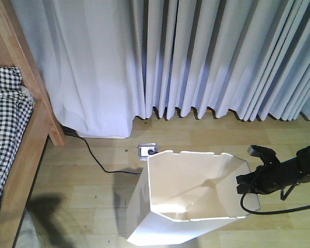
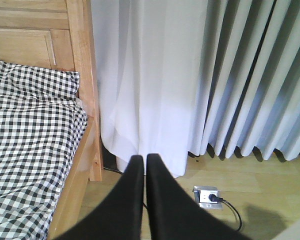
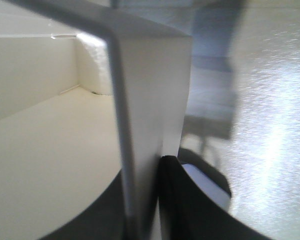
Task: Move trash bin to bedside with robot
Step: 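Lower the held bin onto the floor near the bed with the right gripper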
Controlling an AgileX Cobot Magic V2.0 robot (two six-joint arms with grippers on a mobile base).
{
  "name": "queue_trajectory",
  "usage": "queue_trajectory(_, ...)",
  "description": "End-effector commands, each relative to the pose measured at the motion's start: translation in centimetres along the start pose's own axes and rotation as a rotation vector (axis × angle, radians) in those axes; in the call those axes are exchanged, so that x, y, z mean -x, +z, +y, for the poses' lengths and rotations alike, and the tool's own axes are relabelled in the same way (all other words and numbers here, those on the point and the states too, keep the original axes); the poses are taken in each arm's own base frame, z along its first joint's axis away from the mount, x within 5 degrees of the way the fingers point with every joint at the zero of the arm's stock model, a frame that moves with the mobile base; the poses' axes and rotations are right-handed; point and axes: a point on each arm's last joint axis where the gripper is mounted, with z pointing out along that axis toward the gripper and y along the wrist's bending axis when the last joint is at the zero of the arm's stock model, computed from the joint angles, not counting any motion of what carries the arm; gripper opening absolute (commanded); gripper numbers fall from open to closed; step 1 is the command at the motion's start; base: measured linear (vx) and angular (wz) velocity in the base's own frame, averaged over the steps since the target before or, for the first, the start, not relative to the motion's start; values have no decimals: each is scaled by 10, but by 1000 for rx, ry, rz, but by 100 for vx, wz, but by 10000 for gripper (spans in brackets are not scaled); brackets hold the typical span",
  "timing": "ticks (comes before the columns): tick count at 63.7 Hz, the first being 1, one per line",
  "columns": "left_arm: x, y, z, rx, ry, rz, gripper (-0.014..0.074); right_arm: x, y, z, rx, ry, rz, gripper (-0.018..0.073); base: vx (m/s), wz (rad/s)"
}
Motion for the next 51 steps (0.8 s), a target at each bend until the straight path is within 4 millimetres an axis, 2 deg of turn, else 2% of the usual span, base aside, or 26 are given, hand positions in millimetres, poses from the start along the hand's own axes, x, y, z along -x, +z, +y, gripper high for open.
queue_trajectory(1,5,-1,-1,-11,-6,-76,-6,24,-14,7,24,31,-109,-3,0,0)
queue_trajectory(24,5,-1,-1,-11,-6,-76,-6,60,23,-18,-101,-32,-134,-2,0,0)
queue_trajectory(33,5,-1,-1,-11,-6,-76,-6,71,46,-16,-101,-93,-123,-2,0,0)
queue_trajectory(51,5,-1,-1,-11,-6,-76,-6,86,85,-24,-97,-74,-132,-1,0,0)
